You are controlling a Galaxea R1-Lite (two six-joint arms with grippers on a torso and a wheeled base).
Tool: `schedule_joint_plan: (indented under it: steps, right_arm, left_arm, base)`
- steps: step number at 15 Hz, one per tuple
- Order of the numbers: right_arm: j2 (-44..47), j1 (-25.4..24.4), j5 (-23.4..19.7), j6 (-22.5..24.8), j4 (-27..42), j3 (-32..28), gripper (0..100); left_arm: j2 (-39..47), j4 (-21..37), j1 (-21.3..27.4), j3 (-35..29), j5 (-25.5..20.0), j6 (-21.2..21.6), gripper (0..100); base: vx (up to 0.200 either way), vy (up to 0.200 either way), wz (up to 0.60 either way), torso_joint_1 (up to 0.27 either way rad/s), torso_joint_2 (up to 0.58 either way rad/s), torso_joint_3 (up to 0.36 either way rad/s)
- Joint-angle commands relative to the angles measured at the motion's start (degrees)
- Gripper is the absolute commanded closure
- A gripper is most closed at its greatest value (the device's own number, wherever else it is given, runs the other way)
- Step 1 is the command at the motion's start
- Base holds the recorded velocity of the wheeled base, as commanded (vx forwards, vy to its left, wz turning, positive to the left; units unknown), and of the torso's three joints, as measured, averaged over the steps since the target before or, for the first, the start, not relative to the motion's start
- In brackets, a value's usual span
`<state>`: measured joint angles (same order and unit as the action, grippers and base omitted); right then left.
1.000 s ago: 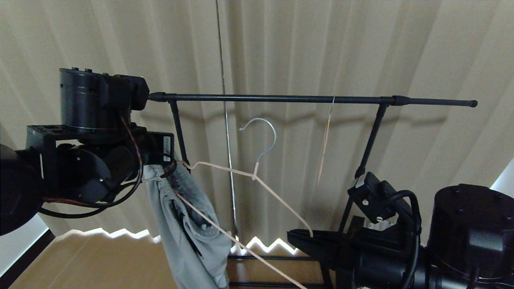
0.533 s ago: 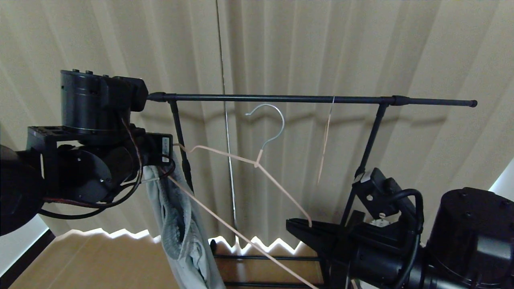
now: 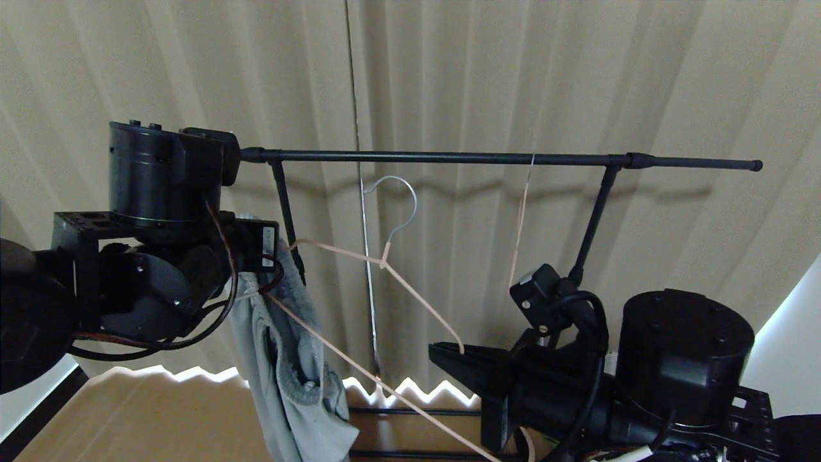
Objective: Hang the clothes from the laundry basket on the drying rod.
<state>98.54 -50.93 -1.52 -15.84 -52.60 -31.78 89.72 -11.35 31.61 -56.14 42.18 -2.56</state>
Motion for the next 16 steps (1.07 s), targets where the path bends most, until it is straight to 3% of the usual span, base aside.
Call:
schedule_joint_plan:
  steps: [1, 8, 13, 14, 16]
  right_arm:
    - [2.8, 0.0, -0.1, 0.0, -0.1, -1.3, 100]
    - [5.3, 0.1, -0.1, -0.1, -0.1, -3.4, 100]
    - [5.6, 1.7, 0.0, 0.0, -0.1, -3.7, 100]
    - [5.5, 2.2, -0.1, 0.4, 0.0, -3.6, 100]
    - [5.5, 2.5, -0.1, 0.8, 0.0, -3.5, 100]
  left_arm:
    - [-0.2, 0.1, 2.1, 0.1, 0.1, -0.9, 100]
    - [-2.3, 0.3, 11.8, 0.2, -0.3, -1.8, 100]
    - [-3.4, 0.3, 14.4, 3.1, -0.9, -1.3, 100]
    - [-5.0, 0.3, 14.8, 3.8, -3.0, -0.2, 100]
    - [-9.3, 0.3, 14.3, 5.2, -15.4, 2.8, 100]
  base:
    - [0.0, 0.0, 0.0, 0.0, 0.0, 0.0]
    - [0.0, 0.0, 0.0, 0.0, 0.0, 0.0]
    - [0.0, 0.0, 0.0, 0.0, 0.0, 0.0]
    - [0.0, 0.0, 0.0, 0.0, 0.0, 0.0]
    - [0.0, 0.0, 0.0, 0.0, 0.0, 0.0]
